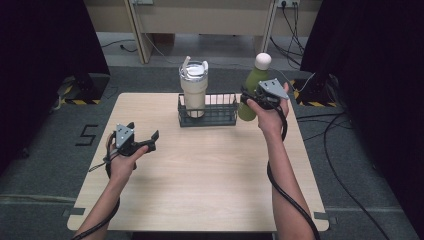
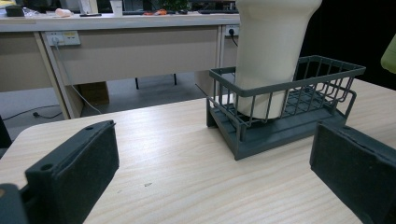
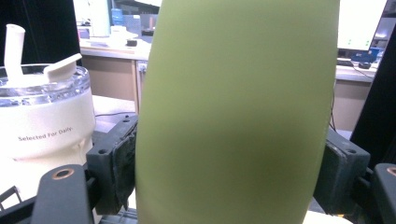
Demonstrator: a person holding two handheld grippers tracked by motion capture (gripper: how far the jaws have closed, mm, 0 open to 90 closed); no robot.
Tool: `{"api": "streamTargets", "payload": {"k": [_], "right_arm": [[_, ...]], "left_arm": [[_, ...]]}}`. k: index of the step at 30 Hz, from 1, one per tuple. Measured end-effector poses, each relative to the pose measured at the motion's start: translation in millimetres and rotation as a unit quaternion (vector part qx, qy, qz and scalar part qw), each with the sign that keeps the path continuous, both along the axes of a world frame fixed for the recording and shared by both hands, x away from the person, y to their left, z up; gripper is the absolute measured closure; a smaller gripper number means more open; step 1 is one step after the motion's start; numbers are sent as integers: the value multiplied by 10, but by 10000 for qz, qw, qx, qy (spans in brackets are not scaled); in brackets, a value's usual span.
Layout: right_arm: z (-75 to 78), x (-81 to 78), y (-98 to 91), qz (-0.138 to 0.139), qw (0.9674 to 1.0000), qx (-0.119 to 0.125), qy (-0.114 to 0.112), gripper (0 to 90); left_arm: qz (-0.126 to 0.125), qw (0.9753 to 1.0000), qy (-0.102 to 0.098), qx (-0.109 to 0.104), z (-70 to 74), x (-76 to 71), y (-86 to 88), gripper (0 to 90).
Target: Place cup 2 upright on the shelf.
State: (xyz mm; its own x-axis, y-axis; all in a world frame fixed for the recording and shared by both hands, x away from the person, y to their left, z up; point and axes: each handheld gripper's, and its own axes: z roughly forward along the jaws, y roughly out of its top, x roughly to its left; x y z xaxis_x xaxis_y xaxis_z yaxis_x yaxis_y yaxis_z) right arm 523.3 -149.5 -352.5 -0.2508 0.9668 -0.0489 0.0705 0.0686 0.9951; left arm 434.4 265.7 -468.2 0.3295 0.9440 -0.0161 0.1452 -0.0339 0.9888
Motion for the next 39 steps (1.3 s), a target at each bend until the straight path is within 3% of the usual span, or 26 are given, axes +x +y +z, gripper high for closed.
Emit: {"api": "streamTargets", "payload": {"k": [39], "right_arm": [[237, 241, 346, 209, 9997, -3, -105, 223]], "left_arm": [[49, 10000, 1, -17, 12, 1, 46, 7]]}}
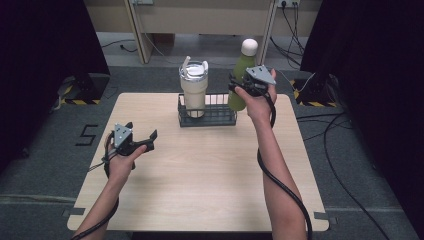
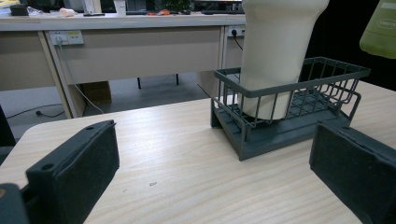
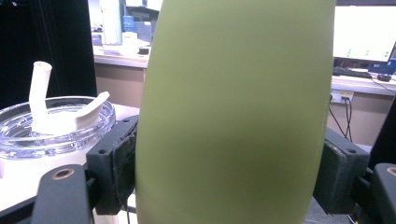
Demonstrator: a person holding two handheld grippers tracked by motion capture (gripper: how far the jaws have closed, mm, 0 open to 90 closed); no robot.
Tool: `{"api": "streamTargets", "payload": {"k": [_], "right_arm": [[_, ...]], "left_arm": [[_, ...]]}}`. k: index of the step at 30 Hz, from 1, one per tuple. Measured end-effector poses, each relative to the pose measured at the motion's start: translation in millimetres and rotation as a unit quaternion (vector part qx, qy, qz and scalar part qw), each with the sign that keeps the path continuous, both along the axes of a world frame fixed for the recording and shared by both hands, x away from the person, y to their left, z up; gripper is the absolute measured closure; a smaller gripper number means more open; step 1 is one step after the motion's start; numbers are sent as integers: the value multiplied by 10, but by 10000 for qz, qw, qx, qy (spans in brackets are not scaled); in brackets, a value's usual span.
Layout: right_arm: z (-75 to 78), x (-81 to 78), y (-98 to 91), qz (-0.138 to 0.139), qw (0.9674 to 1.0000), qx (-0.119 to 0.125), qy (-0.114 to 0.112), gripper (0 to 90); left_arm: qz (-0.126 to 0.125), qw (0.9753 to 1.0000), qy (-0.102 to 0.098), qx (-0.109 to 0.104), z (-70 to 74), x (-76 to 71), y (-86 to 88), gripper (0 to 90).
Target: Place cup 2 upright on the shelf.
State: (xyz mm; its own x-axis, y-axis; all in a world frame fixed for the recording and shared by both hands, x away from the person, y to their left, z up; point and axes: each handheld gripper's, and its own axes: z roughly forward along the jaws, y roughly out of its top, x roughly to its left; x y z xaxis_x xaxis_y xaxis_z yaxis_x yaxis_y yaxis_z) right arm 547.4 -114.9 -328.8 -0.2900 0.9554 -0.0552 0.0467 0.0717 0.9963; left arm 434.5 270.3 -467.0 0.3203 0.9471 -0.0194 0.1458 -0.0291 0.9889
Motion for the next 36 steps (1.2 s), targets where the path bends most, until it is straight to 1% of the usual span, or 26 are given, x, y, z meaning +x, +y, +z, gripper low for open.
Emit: {"api": "streamTargets", "payload": {"k": [8, 19, 29, 32, 36], "right_arm": [[14, 75, 56, 2, 10000, 4, 10, 223], [45, 168, 122, -1, 10000, 36, 33, 223], [27, 242, 181, 5, 9999, 61, 100, 223], [26, 267, 205, 37, 9999, 43, 102, 223], [37, 303, 225, 11, 9999, 49, 113, 223]], "left_arm": [[30, 10000, 0, -13, -2, 8, 22, 8], [8, 10000, 26, -10, -17, 9, 5, 9], [38, 10000, 7, -33, -8, 8, 22, 9], [42, 10000, -1, -26, -3, 6, 23, 10], [35, 10000, -5, -6, -4, 6, 19, 10]]}}
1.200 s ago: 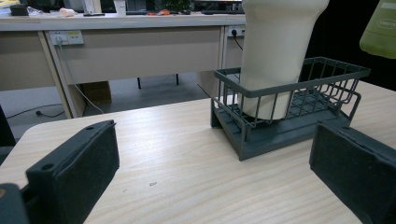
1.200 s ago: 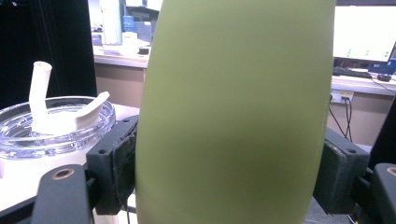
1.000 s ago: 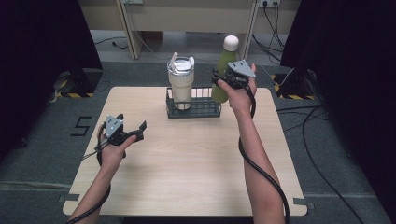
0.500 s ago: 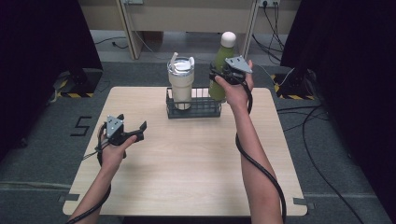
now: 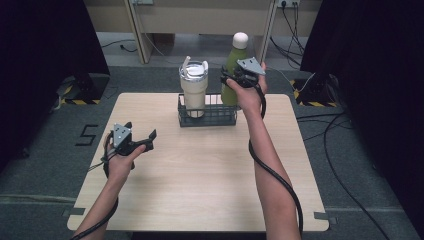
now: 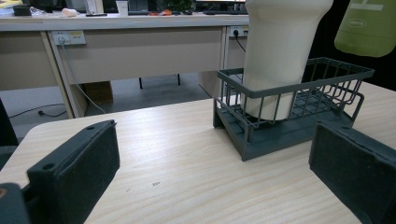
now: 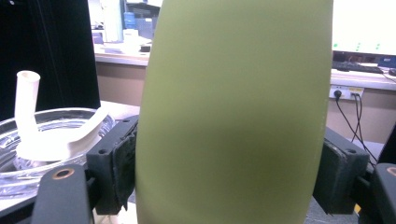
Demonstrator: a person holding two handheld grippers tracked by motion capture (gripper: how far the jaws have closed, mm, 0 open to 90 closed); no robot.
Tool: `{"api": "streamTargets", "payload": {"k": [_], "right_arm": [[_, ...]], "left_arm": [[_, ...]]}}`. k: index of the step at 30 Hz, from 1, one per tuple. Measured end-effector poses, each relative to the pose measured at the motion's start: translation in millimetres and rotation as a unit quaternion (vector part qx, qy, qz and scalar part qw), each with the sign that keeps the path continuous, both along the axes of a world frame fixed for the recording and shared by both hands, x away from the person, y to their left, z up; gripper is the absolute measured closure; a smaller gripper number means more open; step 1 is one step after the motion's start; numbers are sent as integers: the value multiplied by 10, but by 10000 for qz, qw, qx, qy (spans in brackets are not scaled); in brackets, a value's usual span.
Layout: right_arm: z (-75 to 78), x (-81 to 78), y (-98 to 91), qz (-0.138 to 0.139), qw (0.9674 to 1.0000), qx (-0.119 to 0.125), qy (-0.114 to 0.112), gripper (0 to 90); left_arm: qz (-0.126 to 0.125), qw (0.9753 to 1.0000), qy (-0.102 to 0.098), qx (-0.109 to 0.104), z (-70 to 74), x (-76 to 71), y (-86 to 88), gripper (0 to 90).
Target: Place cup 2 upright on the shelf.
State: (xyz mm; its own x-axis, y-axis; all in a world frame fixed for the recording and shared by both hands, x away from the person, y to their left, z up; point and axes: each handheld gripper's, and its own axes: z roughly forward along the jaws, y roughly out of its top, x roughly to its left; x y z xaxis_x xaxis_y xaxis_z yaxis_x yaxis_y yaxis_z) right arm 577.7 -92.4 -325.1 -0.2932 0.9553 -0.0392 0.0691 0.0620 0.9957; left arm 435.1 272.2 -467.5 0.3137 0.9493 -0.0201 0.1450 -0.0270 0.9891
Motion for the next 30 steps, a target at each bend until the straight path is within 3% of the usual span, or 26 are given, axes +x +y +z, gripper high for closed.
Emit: {"api": "streamTargets", "payload": {"k": [30], "right_arm": [[-66, 293, 106, -43, 9997, -70, 240, 223]], "left_arm": [[-14, 10000, 8, 29, -13, 9, -17, 13]]}}
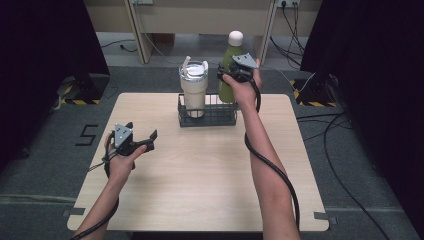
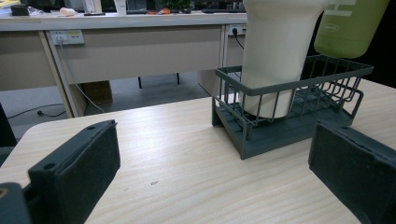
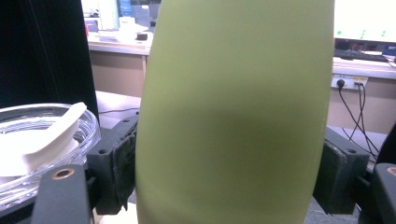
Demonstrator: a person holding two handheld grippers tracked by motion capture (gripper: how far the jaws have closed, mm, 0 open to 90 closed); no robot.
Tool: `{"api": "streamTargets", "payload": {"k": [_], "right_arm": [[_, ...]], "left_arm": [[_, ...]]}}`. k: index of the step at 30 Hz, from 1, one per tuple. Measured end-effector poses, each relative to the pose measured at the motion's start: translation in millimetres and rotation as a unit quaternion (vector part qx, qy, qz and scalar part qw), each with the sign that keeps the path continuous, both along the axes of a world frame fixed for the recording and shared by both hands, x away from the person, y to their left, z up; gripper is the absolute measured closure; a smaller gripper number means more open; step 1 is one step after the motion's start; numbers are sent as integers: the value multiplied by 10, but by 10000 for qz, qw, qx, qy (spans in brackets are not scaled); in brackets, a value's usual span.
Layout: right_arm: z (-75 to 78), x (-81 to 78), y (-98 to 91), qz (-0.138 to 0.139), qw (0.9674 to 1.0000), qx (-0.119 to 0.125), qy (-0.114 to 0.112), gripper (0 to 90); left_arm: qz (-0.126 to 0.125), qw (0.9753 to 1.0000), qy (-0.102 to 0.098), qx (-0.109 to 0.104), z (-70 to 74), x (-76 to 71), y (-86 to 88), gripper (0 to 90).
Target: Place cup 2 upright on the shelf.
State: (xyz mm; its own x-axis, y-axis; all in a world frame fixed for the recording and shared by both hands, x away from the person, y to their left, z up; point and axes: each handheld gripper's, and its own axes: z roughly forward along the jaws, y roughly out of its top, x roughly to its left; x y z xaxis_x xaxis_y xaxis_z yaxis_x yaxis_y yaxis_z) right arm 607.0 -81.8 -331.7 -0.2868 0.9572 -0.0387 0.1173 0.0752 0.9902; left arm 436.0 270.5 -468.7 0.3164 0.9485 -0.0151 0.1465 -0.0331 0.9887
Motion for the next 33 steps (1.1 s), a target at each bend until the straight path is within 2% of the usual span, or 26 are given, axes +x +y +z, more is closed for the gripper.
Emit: {"api": "streamTargets", "payload": {"k": [14, 33], "right_arm": [[-110, 103, 70, -25, 9999, -29, 138, 223], [-358, 191, 89, -81, 9989, -169, 437, 223]], "left_arm": [[7, 10000, -7, 0, 8, -1, 14, 13], [-8, 10000, 7, 17, -5, 2, -4, 14]]}}
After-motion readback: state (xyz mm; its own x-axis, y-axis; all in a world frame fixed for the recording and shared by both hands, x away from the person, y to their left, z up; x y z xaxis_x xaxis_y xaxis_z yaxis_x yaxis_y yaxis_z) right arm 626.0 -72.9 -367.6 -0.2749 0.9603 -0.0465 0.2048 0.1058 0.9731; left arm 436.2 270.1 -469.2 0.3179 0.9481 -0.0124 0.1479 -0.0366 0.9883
